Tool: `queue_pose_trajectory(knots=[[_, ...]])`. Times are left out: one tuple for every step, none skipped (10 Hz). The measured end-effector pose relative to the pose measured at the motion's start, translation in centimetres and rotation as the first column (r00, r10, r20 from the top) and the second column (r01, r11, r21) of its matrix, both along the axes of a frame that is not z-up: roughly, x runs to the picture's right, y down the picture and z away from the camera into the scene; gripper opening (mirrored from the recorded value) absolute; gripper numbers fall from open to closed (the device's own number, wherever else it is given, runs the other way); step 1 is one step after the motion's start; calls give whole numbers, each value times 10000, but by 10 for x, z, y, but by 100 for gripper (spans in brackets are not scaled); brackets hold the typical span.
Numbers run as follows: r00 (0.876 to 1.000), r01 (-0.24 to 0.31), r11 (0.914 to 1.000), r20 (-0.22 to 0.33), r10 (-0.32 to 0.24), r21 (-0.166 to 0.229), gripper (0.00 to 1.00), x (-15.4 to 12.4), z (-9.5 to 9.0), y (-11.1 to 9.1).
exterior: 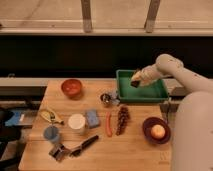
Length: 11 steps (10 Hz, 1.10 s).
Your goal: Wipe tray with eraser
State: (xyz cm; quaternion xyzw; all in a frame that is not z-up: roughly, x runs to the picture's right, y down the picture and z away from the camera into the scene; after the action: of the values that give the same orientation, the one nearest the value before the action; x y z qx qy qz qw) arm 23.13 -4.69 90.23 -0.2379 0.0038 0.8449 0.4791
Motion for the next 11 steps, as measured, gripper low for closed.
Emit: queue_pose_trajectory(knots=[[9999,-131,9999,-12,131,-86,0,6,4,2],[9992,-402,9987,-8,402,-323,0,13,13,10],[9988,-485,9981,-16,484,-370,0,15,15,11],[9988,-482,9981,-17,481,-376,0,15,16,12],[9989,-465,9982,-5,465,-376,0,13,16,11],[9989,-465,9982,-4,465,-380,0,13,16,11],[9989,-469,9982,-10,469,-378,0,14,16,11],[9989,-475,9981,-18,474,-383,0,14,16,12],[9987,-502,9979,-69,499,-404,0,15,17,12],[9972,-723,9960,-251,710,-526,0,22,21,13],[9953,-897,9935,-420,869,-705,0,29,28,19]])
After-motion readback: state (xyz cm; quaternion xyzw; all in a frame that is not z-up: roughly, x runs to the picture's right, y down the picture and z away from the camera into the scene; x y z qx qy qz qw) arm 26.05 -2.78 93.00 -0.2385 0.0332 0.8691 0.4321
